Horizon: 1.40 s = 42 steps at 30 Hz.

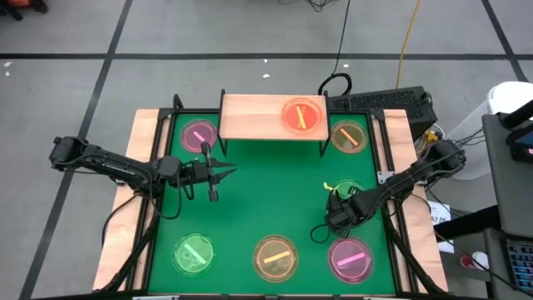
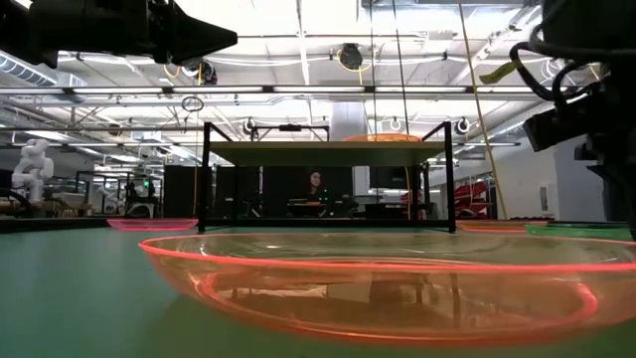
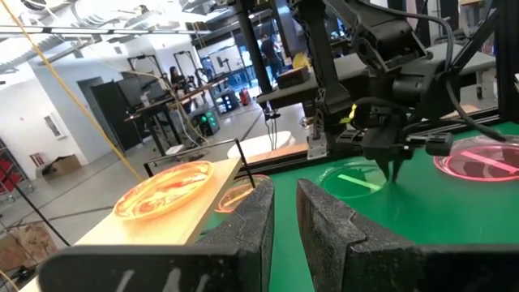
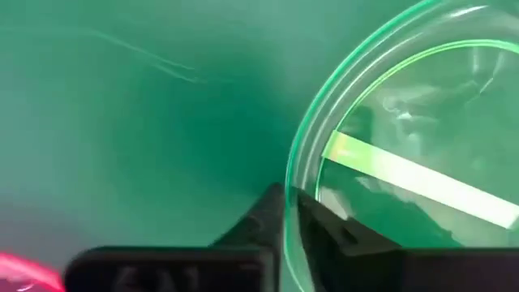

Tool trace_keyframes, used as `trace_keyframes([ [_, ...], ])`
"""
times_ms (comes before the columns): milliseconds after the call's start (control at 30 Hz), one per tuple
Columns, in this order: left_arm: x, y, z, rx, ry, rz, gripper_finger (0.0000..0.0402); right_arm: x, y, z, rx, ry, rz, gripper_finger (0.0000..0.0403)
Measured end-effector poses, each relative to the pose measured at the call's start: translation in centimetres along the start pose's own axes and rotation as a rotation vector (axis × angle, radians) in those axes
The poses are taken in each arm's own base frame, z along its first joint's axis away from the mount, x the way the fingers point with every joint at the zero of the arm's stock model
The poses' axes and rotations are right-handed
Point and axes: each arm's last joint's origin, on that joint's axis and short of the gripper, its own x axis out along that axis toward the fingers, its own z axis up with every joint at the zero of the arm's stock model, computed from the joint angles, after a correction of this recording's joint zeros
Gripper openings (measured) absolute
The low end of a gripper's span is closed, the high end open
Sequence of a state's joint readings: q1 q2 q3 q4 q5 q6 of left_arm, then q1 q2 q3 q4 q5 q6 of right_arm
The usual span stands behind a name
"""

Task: Place and stack plates onto a shelf
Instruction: Stack the right green plate on top of the orange plate on the shelf

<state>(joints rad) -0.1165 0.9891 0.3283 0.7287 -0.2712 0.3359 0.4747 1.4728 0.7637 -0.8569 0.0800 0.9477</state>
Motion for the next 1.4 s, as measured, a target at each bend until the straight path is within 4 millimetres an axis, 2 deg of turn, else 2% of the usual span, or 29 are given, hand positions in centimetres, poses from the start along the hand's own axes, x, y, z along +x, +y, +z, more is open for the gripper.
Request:
trace_keyframes([
  [100, 0.0, 0.0, 0.0, 0.000, 0.000, 0.000, 0.0062, -0.7, -0.3, -0.1, 0.002, -0.008, 0.010, 0.0011],
  [300, 0.0, 0.0, 0.0, 0.000, -0.001, 0.000, 0.0062, -4.5, -0.6, 0.3, 0.016, -0.102, 0.053, 0.0001],
  [567, 0.0, 0.0, 0.0, 0.000, -0.001, 0.001, 0.0062, -11.3, -0.7, 1.8, -0.023, -0.438, 0.085, 0.0000],
  [733, 0.0, 0.0, 0.0, 0.000, -0.001, 0.000, 0.0062, -15.1, -1.0, 3.4, -0.084, -0.649, 0.017, 0.0000],
  [867, 0.0, 0.0, 0.0, 0.000, -0.001, 0.000, 0.0062, -17.2, -1.4, 5.3, -0.147, -0.845, -0.100, 0.0000],
  [1000, 0.0, 0.0, 0.0, 0.009, -0.003, 0.001, 0.0062, -18.5, -2.4, 7.9, -0.226, -0.996, -0.256, 0.0000],
  [1133, 0.0, 0.0, 0.1, 0.023, -0.009, 0.003, 0.0062, -19.0, -4.5, 11.2, -0.274, -1.046, -0.411, 0.0000],
  [1233, 0.0, 0.0, 0.1, 0.023, -0.009, 0.003, 0.0062, -18.6, -7.0, 13.5, -0.283, -1.018, -0.450, 0.0000],
  [1400, 0.0, 0.0, 0.1, 0.025, -0.008, 0.003, 0.0062, -16.6, -11.1, 15.8, -0.256, -0.902, -0.361, 0.0000],
])
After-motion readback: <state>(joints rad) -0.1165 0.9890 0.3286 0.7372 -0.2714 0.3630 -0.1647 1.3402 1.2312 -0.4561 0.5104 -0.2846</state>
